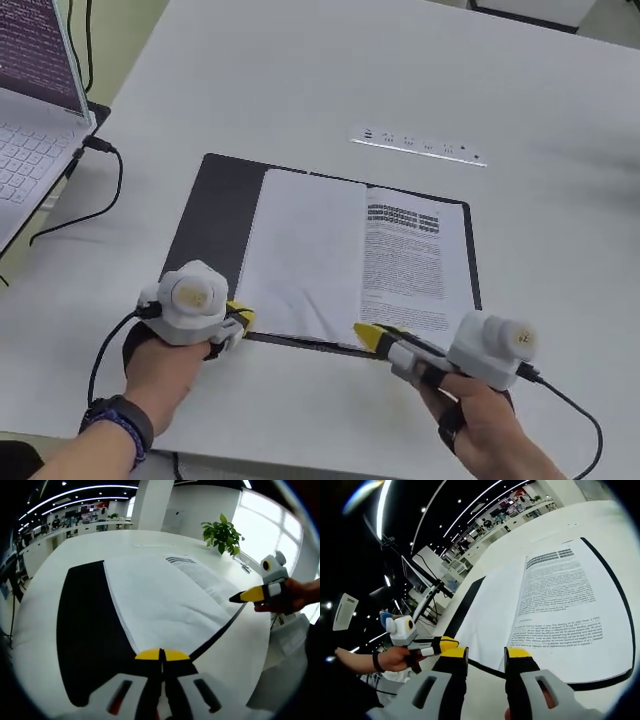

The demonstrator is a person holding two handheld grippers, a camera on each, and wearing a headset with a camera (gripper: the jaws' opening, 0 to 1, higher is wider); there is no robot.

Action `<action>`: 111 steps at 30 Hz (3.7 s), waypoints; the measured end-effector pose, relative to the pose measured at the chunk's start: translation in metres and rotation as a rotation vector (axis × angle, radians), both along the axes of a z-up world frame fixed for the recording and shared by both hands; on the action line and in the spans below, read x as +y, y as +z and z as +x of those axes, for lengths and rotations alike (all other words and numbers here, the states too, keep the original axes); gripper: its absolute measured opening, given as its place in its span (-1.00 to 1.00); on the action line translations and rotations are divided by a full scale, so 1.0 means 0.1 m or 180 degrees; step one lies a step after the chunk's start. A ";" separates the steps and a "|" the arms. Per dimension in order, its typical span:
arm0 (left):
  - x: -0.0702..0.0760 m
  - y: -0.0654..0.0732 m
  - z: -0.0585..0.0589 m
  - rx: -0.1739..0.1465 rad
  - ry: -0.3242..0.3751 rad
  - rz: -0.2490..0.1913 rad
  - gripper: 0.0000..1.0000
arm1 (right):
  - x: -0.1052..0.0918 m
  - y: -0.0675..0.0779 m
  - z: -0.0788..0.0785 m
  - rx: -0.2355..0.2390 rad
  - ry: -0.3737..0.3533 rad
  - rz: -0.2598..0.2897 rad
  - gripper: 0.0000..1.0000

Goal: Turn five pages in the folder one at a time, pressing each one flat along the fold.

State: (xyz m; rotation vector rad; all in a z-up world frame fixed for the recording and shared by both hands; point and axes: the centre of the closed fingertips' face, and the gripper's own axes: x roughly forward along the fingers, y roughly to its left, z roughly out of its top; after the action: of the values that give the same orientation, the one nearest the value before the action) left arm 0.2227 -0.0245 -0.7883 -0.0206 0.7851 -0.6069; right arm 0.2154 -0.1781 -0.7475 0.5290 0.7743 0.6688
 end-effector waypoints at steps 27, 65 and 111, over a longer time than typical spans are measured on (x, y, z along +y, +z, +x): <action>-0.01 -0.03 0.01 0.0079 0.0018 0.0054 -1.00 | 0.02 -0.17 1.09 -0.0051 -0.0239 0.0034 -0.80; 0.00 -0.04 0.03 0.0059 0.0035 0.0038 -1.00 | 0.13 -0.14 1.68 -0.0296 -0.0679 0.0110 -1.00; 0.00 -0.03 0.03 0.0057 0.0017 0.0070 -1.00 | 0.20 -0.11 2.31 -0.0418 -0.0863 0.0167 -1.00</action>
State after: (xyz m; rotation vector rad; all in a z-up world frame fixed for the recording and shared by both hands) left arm 0.2253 -0.0243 -0.7908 -0.0079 0.8088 -0.5937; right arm 0.4468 -0.1585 -0.7587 0.6189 0.5502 0.4678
